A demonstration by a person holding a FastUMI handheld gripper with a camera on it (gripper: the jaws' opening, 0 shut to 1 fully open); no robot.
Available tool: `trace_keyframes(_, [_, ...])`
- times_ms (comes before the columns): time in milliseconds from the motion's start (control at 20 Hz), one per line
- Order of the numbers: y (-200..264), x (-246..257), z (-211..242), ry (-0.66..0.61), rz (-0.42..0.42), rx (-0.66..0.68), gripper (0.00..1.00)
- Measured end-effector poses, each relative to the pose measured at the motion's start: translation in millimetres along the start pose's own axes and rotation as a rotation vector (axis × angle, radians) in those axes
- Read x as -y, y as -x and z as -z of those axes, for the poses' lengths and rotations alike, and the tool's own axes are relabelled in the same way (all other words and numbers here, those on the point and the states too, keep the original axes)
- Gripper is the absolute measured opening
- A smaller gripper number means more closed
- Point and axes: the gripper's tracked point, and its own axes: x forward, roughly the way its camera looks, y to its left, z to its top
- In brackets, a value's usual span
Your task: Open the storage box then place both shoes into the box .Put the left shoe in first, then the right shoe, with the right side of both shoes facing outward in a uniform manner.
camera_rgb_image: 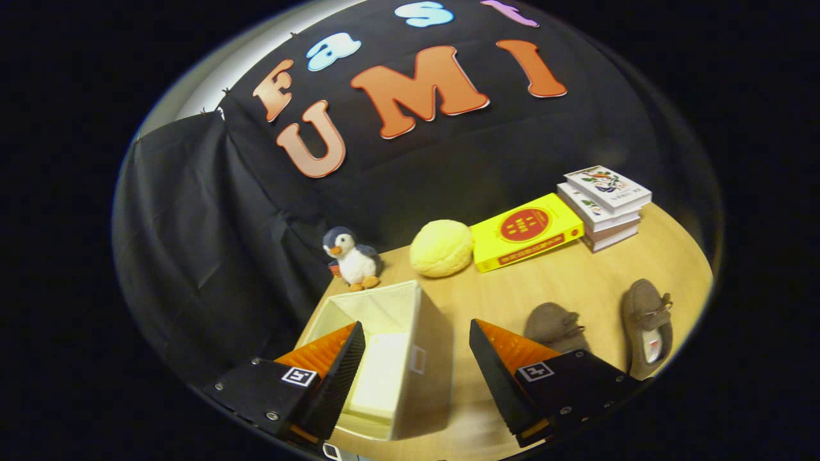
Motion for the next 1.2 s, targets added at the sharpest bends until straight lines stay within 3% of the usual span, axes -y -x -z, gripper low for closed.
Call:
trace_keyframes(350, [23.6, 132.8, 8.0, 0.092, 0.257, 0.031, 0.98])
trace_keyframes(600, [16.0, 172.2, 41.7, 0.185, 0.306, -0.031, 0.95])
trace_keyframes(700, [8.3, 171.7, 56.3, 0.188, 0.279, -0.066, 0.88])
trace_keyframes(750, [4.0, 169.7, 63.5, 0.19, 0.26, -0.087, 0.76])
trace_keyframes(900, [-7.3, 171.1, 80.2, 0.218, 0.244, -0.129, 0.71])
trace_keyframes(1100, [-15.3, 177.8, 105.8, 0.217, 0.242, -0.199, 0.52])
trace_keyframes(1200, [-16.3, 178.4, 118.5, 0.203, 0.251, -0.243, 0.36])
